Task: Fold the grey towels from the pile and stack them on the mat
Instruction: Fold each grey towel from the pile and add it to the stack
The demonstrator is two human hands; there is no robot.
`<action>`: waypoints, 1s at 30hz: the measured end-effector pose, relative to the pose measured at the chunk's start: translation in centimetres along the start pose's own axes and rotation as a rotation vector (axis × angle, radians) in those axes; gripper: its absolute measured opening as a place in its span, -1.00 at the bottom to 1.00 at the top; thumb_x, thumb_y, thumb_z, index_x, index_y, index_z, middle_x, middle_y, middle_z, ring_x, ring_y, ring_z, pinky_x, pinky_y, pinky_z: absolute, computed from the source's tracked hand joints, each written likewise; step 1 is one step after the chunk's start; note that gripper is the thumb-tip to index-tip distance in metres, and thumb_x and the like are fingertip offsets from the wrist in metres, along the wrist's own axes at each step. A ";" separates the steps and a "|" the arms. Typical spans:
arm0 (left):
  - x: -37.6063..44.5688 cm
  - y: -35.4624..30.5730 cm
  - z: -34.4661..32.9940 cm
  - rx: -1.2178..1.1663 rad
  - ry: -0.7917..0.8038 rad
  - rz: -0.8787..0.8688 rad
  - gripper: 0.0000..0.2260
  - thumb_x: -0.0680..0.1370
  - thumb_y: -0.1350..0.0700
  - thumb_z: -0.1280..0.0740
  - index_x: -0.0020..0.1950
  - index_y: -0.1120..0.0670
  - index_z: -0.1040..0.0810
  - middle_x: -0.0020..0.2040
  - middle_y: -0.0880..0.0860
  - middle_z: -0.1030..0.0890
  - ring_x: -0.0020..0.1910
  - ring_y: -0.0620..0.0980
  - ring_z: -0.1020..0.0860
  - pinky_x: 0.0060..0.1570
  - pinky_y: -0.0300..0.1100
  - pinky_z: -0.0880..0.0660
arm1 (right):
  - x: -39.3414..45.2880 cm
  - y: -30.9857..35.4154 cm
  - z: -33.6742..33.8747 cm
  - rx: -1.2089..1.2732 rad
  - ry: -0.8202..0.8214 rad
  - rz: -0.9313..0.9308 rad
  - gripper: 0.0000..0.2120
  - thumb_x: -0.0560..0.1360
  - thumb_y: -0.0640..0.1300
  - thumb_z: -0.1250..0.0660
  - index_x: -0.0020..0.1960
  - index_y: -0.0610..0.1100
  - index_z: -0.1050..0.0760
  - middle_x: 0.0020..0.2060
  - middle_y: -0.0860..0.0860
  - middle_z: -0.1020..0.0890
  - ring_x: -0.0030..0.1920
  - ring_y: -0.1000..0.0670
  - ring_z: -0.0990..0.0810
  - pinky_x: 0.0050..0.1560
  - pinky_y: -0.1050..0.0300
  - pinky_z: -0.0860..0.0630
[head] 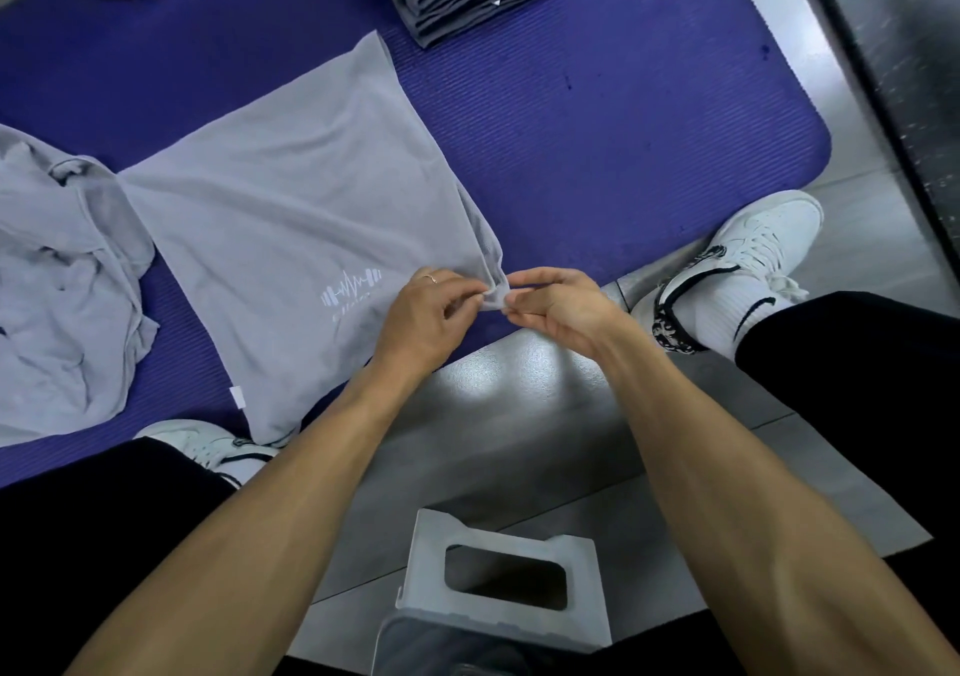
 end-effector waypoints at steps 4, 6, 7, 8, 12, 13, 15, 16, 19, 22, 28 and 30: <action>-0.4 -0.8 -0.3 0.028 -0.052 -0.084 -0.82 0.52 0.09 -0.36 0.04 0.09 -0.71 -0.07 -0.01 -0.68 -0.04 -0.01 -0.51 -0.01 -0.18 -0.45 | -0.3 0.8 0.4 -0.103 0.043 -0.020 -0.84 0.46 -0.42 -0.41 0.01 -0.28 -0.60 -0.17 -0.13 -0.72 -0.15 -0.02 -0.71 -0.07 0.17 -0.62; -0.6 -1.1 -0.5 0.019 -0.078 -0.095 -0.79 0.53 0.05 -0.33 0.03 0.08 -0.72 -0.09 -0.01 -0.68 -0.07 -0.04 -0.49 -0.02 -0.17 -0.45 | -0.4 1.0 0.3 -0.135 0.088 -0.024 -0.87 0.47 -0.40 -0.40 -0.01 -0.26 -0.62 -0.16 -0.13 -0.72 -0.14 -0.01 -0.71 -0.06 0.18 -0.61; -0.6 -1.2 -0.6 0.019 -0.085 -0.097 -0.79 0.53 0.05 -0.33 0.03 0.08 -0.72 -0.10 -0.01 -0.67 -0.07 -0.04 -0.49 -0.03 -0.18 -0.44 | -0.4 1.0 0.2 -0.136 0.102 -0.027 -0.87 0.48 -0.39 -0.40 0.00 -0.26 -0.62 -0.15 -0.13 -0.72 -0.12 -0.01 -0.71 -0.05 0.17 -0.61; -0.6 -1.2 -0.6 0.020 -0.088 -0.101 -0.79 0.53 0.05 -0.34 0.03 0.08 -0.72 -0.10 -0.01 -0.67 -0.07 -0.04 -0.49 -0.03 -0.19 -0.44 | -0.3 1.1 0.2 -0.132 0.115 -0.028 -0.86 0.48 -0.39 -0.39 0.02 -0.27 -0.62 -0.13 -0.14 -0.72 -0.11 -0.02 -0.70 -0.04 0.17 -0.60; -0.9 -1.5 -0.7 -0.054 -0.092 -0.045 -0.87 0.52 0.14 -0.42 0.02 0.08 -0.72 -0.09 0.00 -0.68 -0.04 -0.07 -0.50 0.00 -0.32 -0.42 | -0.2 1.3 0.2 -0.130 0.150 -0.030 -0.83 0.50 -0.39 -0.38 0.08 -0.30 -0.61 -0.09 -0.17 -0.71 -0.09 -0.04 -0.70 -0.05 0.17 -0.60; -0.9 -1.5 -0.7 -0.074 -0.093 -0.022 -0.88 0.52 0.16 -0.44 0.02 0.07 -0.73 -0.09 -0.01 -0.68 -0.04 -0.08 -0.50 0.01 -0.38 -0.40 | -0.2 1.3 0.1 -0.127 0.155 -0.030 -0.84 0.50 -0.40 -0.36 0.07 -0.30 -0.61 -0.09 -0.18 -0.71 -0.09 -0.04 -0.70 -0.05 0.16 -0.60; -1.0 -1.6 -0.6 -0.100 -0.092 0.008 -0.89 0.52 0.16 -0.44 0.01 0.06 -0.73 -0.10 -0.04 -0.68 -0.03 -0.11 -0.51 0.03 -0.42 -0.38 | -0.2 1.4 0.0 -0.098 0.158 -0.031 -0.83 0.52 -0.39 -0.35 0.09 -0.33 -0.61 -0.06 -0.21 -0.70 -0.07 -0.07 -0.70 -0.03 0.12 -0.61; -0.9 -1.6 -0.6 -0.107 -0.089 0.014 -0.89 0.52 0.16 -0.43 0.01 0.05 -0.73 -0.10 -0.06 -0.67 -0.02 -0.12 -0.51 0.05 -0.41 -0.38 | -0.2 1.4 0.0 -0.079 0.157 -0.032 -0.83 0.52 -0.38 -0.35 0.09 -0.34 -0.60 -0.06 -0.23 -0.70 -0.07 -0.08 -0.70 -0.02 0.11 -0.61; -0.8 -1.5 -0.5 -0.134 -0.072 0.024 -0.89 0.52 0.18 -0.43 -0.01 0.04 -0.74 -0.11 -0.14 -0.63 -0.02 -0.16 -0.51 0.10 -0.32 -0.41 | -0.2 1.3 -0.1 -0.042 0.145 -0.040 -0.86 0.51 -0.35 -0.38 0.06 -0.35 -0.61 -0.10 -0.24 -0.70 -0.10 -0.09 -0.70 -0.04 0.10 -0.63; -0.9 -1.5 -0.6 -0.166 -0.054 0.059 -0.89 0.51 0.18 -0.45 -0.02 0.03 -0.74 -0.11 -0.12 -0.65 0.00 -0.14 -0.51 0.07 -0.40 -0.38 | -0.3 1.2 -0.2 -0.059 0.133 -0.051 -0.92 0.50 -0.36 -0.39 -0.01 -0.31 -0.62 -0.16 -0.20 -0.70 -0.17 -0.05 -0.70 -0.11 0.14 -0.64; -1.3 -0.8 -0.9 -0.164 -0.063 0.125 -0.90 0.48 0.12 -0.49 -0.02 0.01 -0.73 -0.10 -0.15 -0.67 0.00 -0.13 -0.51 0.00 -0.48 -0.35 | -0.5 1.2 -0.6 -0.044 0.089 -0.054 -0.94 0.49 -0.39 -0.38 -0.06 -0.30 -0.59 -0.23 -0.18 -0.68 -0.25 -0.02 -0.68 -0.17 0.17 -0.64; -1.5 -0.4 -0.9 -0.086 -0.064 0.106 -0.84 0.44 0.11 -0.52 0.01 0.01 -0.71 -0.07 -0.13 -0.66 -0.01 -0.11 -0.50 0.00 -0.48 -0.33 | -0.4 1.4 -0.7 -0.015 0.058 -0.036 -0.90 0.48 -0.41 -0.38 -0.08 -0.25 -0.54 -0.28 -0.14 -0.66 -0.30 0.00 -0.66 -0.20 0.16 -0.63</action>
Point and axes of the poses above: each hand's wrist, its own x-axis towards the middle knuckle, its own z-axis out of the back of the hand, y = z × x, the point moved 4 cm from there along x, towards the middle knuckle
